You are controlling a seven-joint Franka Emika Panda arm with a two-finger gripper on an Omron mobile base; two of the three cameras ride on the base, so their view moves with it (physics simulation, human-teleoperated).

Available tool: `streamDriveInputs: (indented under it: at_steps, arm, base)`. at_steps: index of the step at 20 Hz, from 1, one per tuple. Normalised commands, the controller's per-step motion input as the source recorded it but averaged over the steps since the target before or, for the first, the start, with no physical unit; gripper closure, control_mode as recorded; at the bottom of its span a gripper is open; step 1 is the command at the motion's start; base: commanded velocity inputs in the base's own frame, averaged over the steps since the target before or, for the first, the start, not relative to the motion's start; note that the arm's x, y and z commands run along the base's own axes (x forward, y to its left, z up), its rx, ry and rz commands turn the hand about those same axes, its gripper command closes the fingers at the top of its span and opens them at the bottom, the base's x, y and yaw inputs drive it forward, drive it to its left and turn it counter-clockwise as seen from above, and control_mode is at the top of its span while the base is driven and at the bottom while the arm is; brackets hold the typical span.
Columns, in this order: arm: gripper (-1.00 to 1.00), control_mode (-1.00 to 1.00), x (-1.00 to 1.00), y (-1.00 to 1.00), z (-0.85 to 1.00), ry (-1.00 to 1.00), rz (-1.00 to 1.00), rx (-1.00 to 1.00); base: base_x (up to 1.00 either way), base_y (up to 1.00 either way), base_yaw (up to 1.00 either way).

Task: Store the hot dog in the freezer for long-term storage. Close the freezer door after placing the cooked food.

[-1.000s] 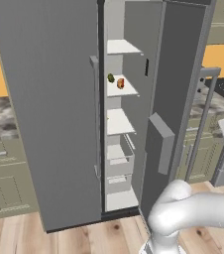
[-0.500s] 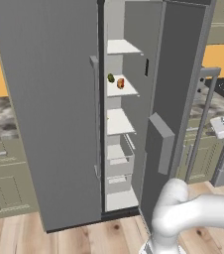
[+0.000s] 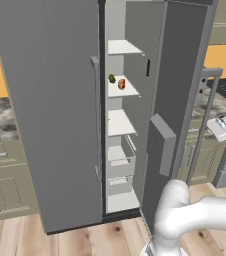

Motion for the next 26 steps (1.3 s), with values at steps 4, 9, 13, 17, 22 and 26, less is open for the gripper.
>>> streamDriveInputs:
  at_steps: [4,9,13,17,22,26]
  arm:
    - [-1.0,-1.0,-0.21,0.38,0.0,0.0,0.19,0.0]
    - [-1.0,-1.0,-0.14,0.53,0.0,0.0,0.15,0.0]
    - [-1.0,-1.0,-0.06,0.62,0.0,0.0,0.01,0.0]
    - [-1.0,-1.0,-0.03,0.72,0.0,-0.02,-0.12,0.0]
    - [-1.0,-1.0,0.0,0.72,-0.03,0.0,-0.39,0.0]
    - [-1.0,-1.0,0.0,0.84,0.0,0.0,-0.45,-0.01]
  base:
    - [0.0,0.0,0.0]
    - [0.0,0.0,0.0]
    - [0.0,0.0,0.0]
    - [0.0,0.0,0.0]
    - [0.0,0.0,0.0]
    - [0.0,0.0,0.0]
